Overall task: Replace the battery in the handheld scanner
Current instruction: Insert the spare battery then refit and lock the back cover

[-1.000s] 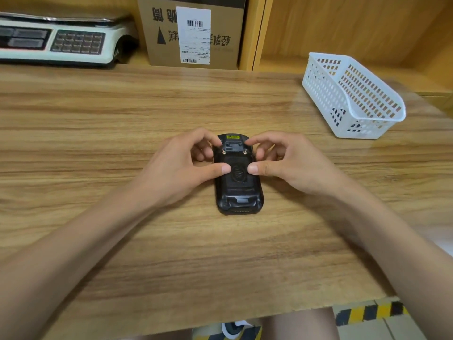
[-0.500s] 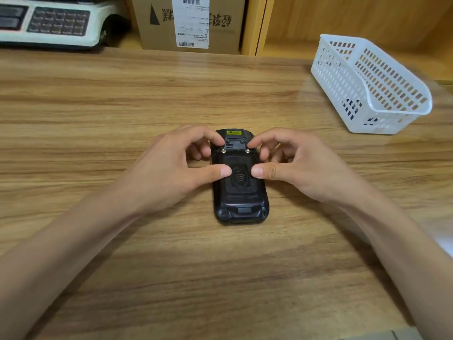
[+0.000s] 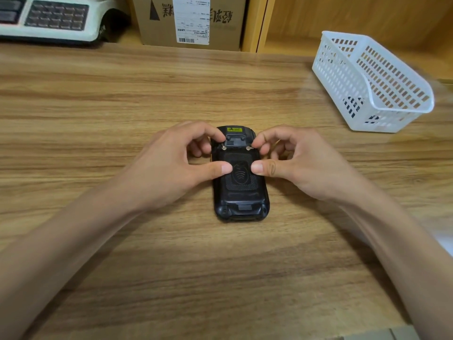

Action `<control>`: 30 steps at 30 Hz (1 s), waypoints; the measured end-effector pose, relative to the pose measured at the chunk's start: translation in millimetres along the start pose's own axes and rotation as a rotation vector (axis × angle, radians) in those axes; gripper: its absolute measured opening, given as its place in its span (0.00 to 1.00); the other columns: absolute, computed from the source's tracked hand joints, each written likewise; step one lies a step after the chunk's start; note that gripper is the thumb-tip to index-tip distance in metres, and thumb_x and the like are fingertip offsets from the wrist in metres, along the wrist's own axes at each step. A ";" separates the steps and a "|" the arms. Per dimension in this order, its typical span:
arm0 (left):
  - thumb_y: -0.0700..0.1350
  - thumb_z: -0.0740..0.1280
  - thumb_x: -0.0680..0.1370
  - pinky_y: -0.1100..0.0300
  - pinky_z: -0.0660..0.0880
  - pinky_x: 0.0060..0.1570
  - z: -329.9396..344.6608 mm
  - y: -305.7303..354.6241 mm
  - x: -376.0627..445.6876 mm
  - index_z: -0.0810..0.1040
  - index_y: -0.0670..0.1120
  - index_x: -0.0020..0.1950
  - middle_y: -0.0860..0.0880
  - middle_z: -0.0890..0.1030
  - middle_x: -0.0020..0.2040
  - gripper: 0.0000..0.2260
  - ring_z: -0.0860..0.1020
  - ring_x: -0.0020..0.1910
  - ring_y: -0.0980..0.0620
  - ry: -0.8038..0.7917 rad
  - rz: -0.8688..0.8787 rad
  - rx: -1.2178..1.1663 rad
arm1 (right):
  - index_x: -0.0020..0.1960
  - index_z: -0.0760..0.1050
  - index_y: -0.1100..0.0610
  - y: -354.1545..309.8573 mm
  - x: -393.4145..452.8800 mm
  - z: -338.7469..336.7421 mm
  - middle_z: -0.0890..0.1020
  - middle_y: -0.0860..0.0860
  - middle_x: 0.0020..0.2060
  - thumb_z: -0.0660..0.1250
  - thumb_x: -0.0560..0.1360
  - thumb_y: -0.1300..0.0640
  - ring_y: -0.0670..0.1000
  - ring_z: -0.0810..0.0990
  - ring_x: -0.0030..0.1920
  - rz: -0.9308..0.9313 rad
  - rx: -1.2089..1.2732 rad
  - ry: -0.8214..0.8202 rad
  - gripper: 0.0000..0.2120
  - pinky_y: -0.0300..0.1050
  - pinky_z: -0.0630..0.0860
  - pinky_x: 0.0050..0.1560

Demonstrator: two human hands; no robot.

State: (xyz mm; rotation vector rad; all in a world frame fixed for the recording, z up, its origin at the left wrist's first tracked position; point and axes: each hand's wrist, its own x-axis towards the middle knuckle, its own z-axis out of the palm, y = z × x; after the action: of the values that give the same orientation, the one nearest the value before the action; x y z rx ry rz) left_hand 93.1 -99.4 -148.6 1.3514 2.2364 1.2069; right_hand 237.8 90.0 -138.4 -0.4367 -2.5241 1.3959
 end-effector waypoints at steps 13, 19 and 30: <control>0.65 0.70 0.66 0.46 0.75 0.53 -4.7 1.9 3.2 0.79 0.58 0.55 0.54 0.79 0.46 0.21 0.77 0.47 0.52 -0.045 0.013 0.035 | 0.53 0.81 0.50 -2.2 -6.3 2.9 0.79 0.43 0.41 0.79 0.68 0.54 0.43 0.76 0.39 0.009 -0.032 0.036 0.15 0.34 0.74 0.44; 0.66 0.69 0.66 0.49 0.75 0.51 -6.3 3.6 4.3 0.77 0.59 0.54 0.55 0.78 0.45 0.21 0.76 0.47 0.53 -0.068 0.012 0.078 | 0.52 0.80 0.50 -0.7 -5.8 3.6 0.79 0.43 0.41 0.79 0.67 0.54 0.43 0.76 0.39 0.007 -0.019 0.036 0.15 0.33 0.73 0.43; 0.66 0.70 0.63 0.52 0.74 0.56 -4.5 5.2 6.2 0.79 0.58 0.52 0.56 0.77 0.48 0.21 0.77 0.49 0.55 -0.065 -0.021 0.041 | 0.53 0.80 0.50 -1.0 -5.4 3.5 0.79 0.43 0.41 0.78 0.68 0.53 0.44 0.76 0.39 0.003 -0.022 0.025 0.15 0.33 0.73 0.43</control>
State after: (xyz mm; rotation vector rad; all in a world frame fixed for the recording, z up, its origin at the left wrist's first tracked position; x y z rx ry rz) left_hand 90.4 -95.4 -140.7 1.3590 2.2366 1.0997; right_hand 241.6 84.8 -139.7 -0.4597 -2.5222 1.3565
